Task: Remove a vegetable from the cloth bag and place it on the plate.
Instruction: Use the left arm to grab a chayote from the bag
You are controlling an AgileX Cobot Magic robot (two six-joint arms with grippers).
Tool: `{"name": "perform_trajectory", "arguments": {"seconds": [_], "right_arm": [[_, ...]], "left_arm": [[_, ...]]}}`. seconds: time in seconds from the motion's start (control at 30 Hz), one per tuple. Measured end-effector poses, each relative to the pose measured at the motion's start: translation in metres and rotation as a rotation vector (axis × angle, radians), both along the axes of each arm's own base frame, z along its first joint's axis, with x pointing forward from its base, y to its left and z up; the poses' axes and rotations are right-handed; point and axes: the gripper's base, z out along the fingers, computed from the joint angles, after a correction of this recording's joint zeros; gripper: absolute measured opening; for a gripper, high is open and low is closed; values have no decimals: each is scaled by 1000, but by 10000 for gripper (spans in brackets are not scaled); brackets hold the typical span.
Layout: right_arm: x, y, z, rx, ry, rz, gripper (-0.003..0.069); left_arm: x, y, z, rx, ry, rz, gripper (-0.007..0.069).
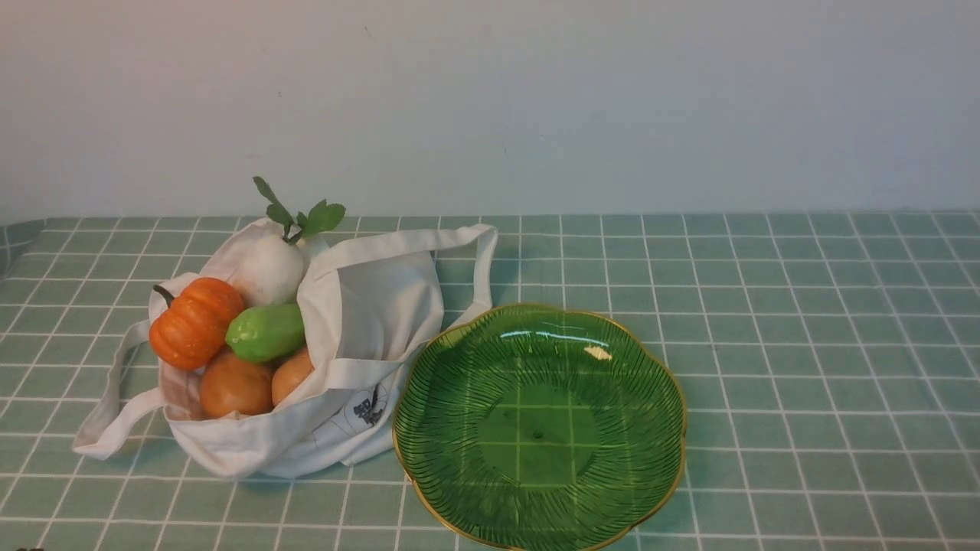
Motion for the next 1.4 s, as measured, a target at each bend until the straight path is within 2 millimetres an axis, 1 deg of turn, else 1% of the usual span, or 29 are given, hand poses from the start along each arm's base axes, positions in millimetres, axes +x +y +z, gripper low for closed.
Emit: {"name": "perform_trajectory", "arguments": {"seconds": [0.97,1.03,1.1,1.17,1.2,1.23,1.3,1.33,1.37,1.4], "right_arm": [[0,0,0,0,0,0,-16],[0,0,0,0,0,0,-16],[0,0,0,0,0,0,-16],[0,0,0,0,0,0,-16],[0,0,0,0,0,0,-16],[0,0,0,0,0,0,-16],[0,0,0,0,0,0,-16],[0,0,0,0,0,0,-16],[0,0,0,0,0,0,-16],[0,0,0,0,0,0,-16]], "left_arm": [[0,0,0,0,0,0,-5],[0,-1,0,-30,-3,1,-5],[1,-4,2,-197,-17,16,-5],[1,-9,3,-433,-19,34,-5],[1,-12,4,-591,-19,46,-5],[1,-14,6,-711,-17,52,-5],[1,-20,10,-1029,4,74,-5],[1,-21,10,-1083,8,76,-5],[1,-24,13,-1240,17,80,-5],[1,-24,16,-1317,14,80,-5]]}}
